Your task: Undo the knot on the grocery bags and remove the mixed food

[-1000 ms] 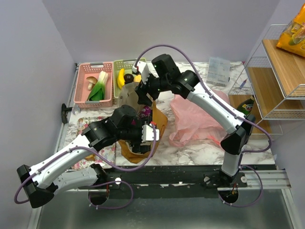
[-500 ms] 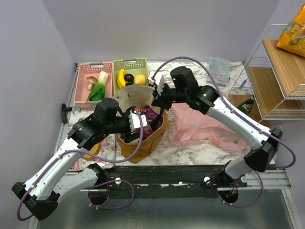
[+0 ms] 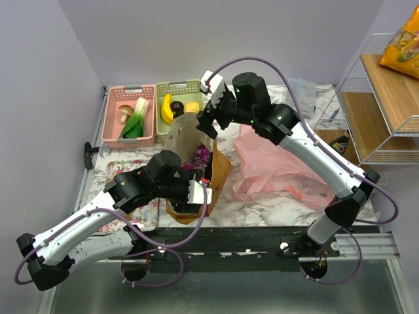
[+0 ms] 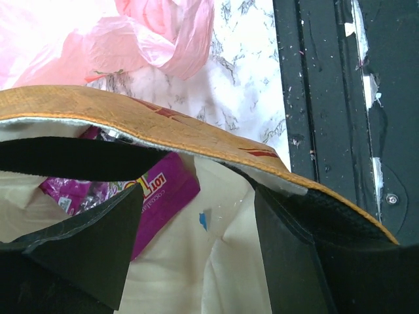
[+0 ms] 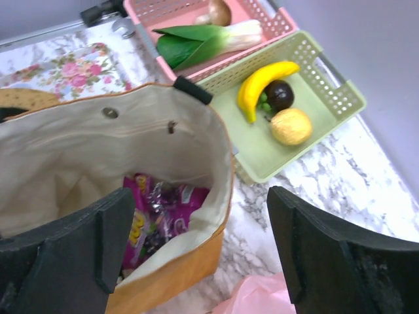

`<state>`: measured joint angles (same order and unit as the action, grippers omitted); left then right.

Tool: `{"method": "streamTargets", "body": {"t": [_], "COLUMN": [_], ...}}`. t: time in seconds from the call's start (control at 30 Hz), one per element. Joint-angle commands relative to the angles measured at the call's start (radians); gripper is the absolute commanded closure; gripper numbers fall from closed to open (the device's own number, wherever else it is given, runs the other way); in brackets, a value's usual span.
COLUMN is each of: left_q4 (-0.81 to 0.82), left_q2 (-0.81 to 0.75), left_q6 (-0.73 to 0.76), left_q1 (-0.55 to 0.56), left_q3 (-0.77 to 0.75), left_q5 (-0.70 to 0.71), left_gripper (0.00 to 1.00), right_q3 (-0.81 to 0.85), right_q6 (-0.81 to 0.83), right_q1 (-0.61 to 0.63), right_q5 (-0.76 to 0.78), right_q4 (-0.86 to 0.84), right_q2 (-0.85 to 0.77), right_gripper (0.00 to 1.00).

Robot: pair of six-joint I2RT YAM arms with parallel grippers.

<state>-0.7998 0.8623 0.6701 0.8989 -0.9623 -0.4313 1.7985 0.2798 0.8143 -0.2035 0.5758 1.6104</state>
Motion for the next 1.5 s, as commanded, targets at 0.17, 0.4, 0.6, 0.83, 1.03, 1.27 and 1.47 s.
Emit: {"method": "streamTargets", "body": {"t": [0.17, 0.4, 0.6, 0.83, 1.03, 1.27, 1.47], "left_q4": [0.001, 0.067, 0.116, 0.119, 0.125, 0.327, 0.549], "left_q2": [0.04, 0.053, 0.019, -0.006, 0.058, 0.114, 0.139], "left_q6": [0.022, -0.102, -0.204, -0.026, 0.063, -0.195, -0.181], "left_q1": [0.05, 0.04, -0.117, -0.032, 0.143, 0.099, 0.064], "left_q3": [-0.016, -0.02, -0.036, 0.075, 0.17, 0.167, 0.23], "left_q5": [0.048, 0.09, 0.08, 0.189, 0.311, 0.387, 0.463], "left_gripper": [0.28, 0.24, 0.32, 0.41, 0.35, 0.31, 0.17], "right_q3": [0.074, 0.043, -0.186, -0.512, -0.616, -0.693, -0.725], "right_q6": [0.043, 0.094, 0.101, 0.152, 0.096, 0.093, 0.087], "right_q1": [0.001, 0.001, -0.001, 0.001, 0.0, 0.001, 0.0], "right_q5": [0.159, -0.074, -0.172, -0.241, -0.21, -0.202, -0.216], "right_q4": [0.131, 0.17, -0.029, -0.162, -0.205, -0.249, -0.249], "right_q2": [0.133, 0.097, -0.119, -0.365, -0.408, -0.471, -0.503], "right_gripper": [0.06, 0.83, 0.99, 0.99, 0.99, 0.99, 0.99]}}
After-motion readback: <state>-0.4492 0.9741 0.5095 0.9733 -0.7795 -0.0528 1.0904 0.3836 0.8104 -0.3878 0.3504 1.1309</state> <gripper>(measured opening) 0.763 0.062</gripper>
